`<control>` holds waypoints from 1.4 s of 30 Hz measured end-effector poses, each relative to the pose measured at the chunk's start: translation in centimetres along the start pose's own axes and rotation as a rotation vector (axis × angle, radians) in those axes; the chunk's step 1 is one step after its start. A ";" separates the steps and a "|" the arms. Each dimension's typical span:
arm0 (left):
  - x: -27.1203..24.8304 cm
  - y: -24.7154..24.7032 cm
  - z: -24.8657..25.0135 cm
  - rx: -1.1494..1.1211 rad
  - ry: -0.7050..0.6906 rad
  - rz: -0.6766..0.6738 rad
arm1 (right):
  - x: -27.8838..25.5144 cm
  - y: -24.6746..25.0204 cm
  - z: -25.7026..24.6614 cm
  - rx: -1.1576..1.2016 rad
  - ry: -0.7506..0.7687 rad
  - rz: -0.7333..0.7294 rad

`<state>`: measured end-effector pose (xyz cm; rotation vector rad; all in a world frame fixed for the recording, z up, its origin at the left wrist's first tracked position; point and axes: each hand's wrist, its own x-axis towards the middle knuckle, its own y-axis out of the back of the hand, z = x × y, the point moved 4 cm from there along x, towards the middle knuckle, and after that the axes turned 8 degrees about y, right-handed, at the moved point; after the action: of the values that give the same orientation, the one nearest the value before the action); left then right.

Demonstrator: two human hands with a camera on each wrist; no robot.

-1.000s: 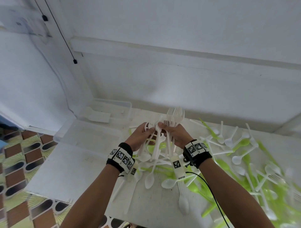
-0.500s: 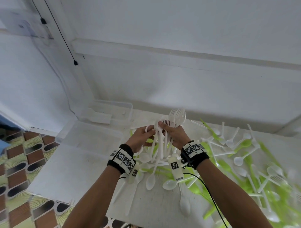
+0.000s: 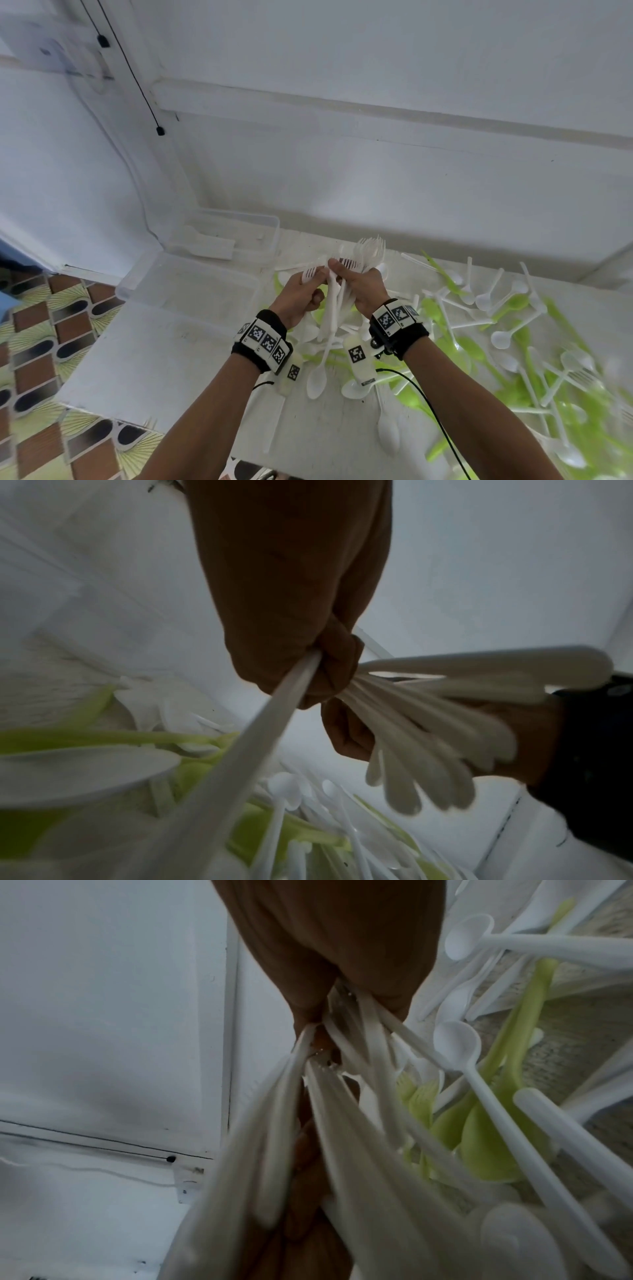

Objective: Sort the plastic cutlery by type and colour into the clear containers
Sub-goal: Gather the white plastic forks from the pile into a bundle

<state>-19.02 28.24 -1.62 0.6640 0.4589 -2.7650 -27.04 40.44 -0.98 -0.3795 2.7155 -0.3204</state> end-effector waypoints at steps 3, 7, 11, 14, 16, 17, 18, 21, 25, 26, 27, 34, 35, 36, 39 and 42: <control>0.0 0.3 0.0 0.005 0.018 0.024 | -0.1 0.1 -0.2 -0.023 -0.027 -0.062; -0.6 0.1 1.0 0.029 0.021 -0.033 | 0.1 0.3 0.2 -0.079 -0.056 -0.108; -1.1 -1.0 2.3 -0.040 0.085 -0.122 | -0.1 0.1 -0.5 -0.076 0.001 -0.117; -0.7 -0.8 2.6 -0.290 0.167 -0.105 | 0.1 0.4 -1.6 -0.072 0.030 -0.097; -0.3 -0.1 2.5 -0.385 0.170 -0.044 | 0.4 0.8 -2.0 -0.072 0.042 -0.080; -0.2 0.4 2.4 -0.391 0.159 -0.013 | 0.4 0.9 -2.2 -0.065 0.046 -0.080; -0.1 0.8 2.3 -0.359 0.141 0.020 | 0.5 1.0 -2.3 -0.059 0.054 -0.087; 0.1 1.0 2.1 -0.123 0.035 0.143 | 0.2 0.9 -2.6 -0.060 0.070 -0.135; 0.1 -0.2 2.3 0.029 -0.023 0.239 | -0.3 -0.3 -1.9 -0.050 0.055 -0.191; 0.2 -0.3 2.3 -0.004 -0.023 0.259 | -0.3 -0.4 -1.7 -0.052 0.056 -0.194; 0.1 -0.4 2.4 -0.067 -0.011 0.270 | -0.4 -0.5 -1.6 -0.058 0.059 -0.188; -1.4 -1.6 2.9 0.110 0.014 0.131 | -0.6 0.0 -0.9 -0.032 0.081 -0.110; -1.3 -1.8 2.9 0.195 -0.019 0.106 | -0.6 0.0 -0.7 -0.024 0.063 -0.121; -1.2 -1.8 2.6 0.250 -0.046 0.095 | -0.7 0.0 -0.5 -0.020 0.041 -0.131; -0.9 -1.9 2.2 0.355 -0.061 0.132 | -1.0 0.0 -0.5 -0.021 0.016 -0.164; -1.5 -2.5 2.6 0.533 -0.169 0.230 | -1.5 -0.4 -1.3 -0.033 0.016 -0.202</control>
<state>-19.60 29.82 1.89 0.5388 -0.3817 -2.6894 -26.16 40.75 0.75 -0.6660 2.7057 -0.3348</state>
